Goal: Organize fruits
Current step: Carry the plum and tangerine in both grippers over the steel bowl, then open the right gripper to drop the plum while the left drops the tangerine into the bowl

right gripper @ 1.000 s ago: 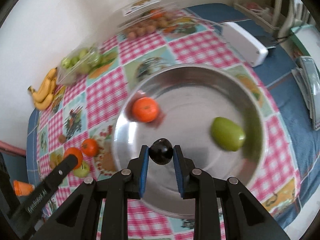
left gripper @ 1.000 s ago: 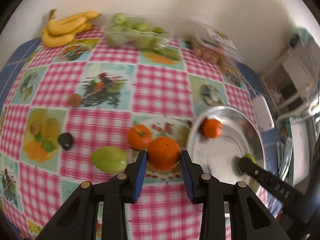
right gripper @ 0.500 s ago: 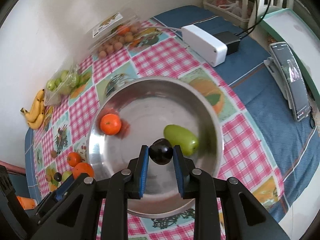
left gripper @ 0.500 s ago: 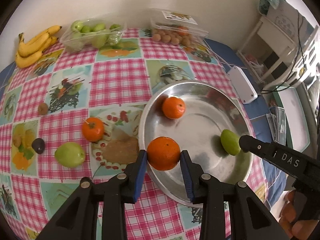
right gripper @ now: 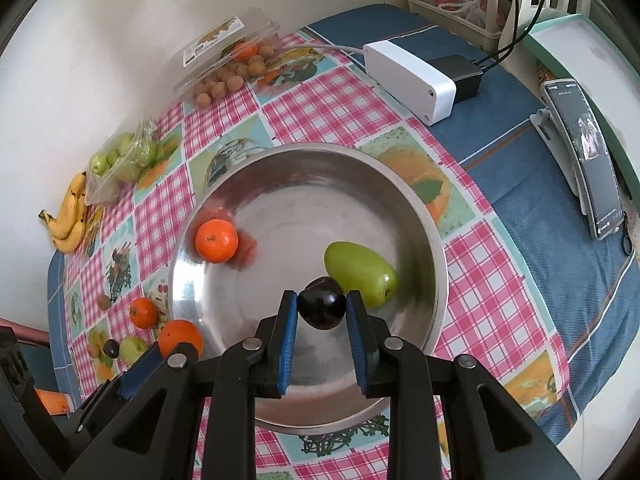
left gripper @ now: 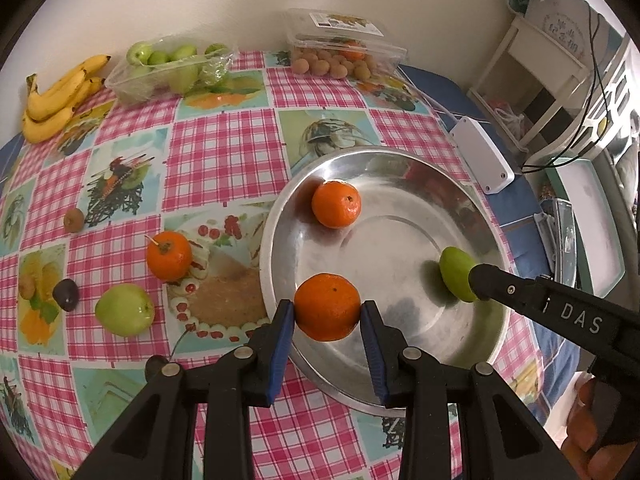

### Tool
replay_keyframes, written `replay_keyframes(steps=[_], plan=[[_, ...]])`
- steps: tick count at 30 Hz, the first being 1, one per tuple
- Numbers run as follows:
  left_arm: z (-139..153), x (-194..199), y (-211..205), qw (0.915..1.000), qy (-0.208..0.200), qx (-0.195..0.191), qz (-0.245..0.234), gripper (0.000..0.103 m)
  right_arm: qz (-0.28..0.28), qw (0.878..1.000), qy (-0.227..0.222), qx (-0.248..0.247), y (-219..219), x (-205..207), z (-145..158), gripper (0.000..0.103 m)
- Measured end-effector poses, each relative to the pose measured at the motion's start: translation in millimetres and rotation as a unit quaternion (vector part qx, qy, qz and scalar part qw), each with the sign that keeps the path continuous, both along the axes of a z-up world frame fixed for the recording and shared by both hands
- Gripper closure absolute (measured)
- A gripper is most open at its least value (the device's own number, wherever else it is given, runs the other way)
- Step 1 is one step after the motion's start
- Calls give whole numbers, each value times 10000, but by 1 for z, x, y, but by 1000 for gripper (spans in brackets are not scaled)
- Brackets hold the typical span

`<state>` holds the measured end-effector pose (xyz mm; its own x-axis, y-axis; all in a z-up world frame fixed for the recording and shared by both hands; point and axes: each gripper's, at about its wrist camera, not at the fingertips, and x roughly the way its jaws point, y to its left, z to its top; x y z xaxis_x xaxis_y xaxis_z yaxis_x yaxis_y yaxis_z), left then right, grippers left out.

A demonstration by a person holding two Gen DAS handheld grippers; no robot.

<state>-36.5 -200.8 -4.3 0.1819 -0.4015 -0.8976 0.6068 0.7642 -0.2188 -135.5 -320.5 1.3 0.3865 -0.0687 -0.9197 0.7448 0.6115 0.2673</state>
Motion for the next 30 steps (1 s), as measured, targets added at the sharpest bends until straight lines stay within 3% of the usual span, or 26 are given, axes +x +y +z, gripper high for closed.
replay_keyframes(steps=[14, 30], plan=[[-17, 2, -4, 9999, 17, 152, -18, 67, 169, 9989, 372, 224, 9, 10, -33, 77], [-18, 1, -11, 9998, 5, 137, -146, 66, 218, 9983, 482, 251, 11, 14, -40, 77]])
